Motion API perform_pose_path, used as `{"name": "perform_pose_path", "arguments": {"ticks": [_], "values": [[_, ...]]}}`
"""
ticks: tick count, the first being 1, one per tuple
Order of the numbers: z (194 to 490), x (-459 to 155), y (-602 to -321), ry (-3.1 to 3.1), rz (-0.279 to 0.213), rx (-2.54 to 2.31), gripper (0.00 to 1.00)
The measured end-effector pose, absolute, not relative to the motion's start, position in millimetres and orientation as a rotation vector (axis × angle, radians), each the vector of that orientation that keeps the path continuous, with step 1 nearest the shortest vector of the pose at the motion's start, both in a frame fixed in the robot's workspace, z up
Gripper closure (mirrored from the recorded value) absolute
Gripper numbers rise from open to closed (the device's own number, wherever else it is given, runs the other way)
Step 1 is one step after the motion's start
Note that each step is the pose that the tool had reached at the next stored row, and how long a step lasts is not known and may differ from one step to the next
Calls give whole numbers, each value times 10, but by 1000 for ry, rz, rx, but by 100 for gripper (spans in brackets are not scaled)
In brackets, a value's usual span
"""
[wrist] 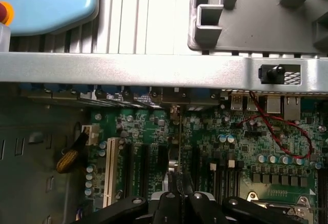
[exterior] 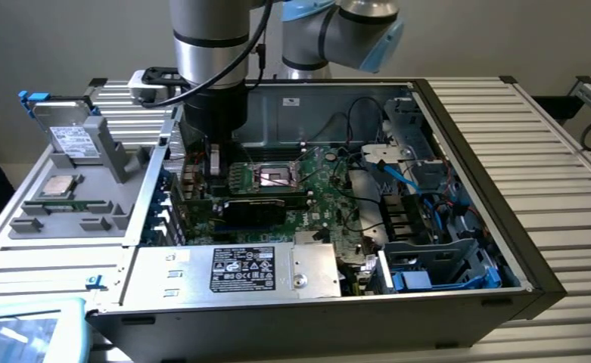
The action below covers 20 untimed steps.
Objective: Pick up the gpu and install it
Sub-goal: 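Press down on the gpu until it lock into place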
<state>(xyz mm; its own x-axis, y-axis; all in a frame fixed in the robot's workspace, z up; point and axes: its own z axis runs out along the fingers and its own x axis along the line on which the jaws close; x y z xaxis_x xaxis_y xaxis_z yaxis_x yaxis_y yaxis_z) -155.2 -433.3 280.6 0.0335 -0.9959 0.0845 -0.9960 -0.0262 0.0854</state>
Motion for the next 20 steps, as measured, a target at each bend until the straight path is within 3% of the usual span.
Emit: {"name": "perform_pose_path", "arguments": {"ticks": [20], "values": [[2744,-1581,-4337,-2096,5,2178,88]]}}
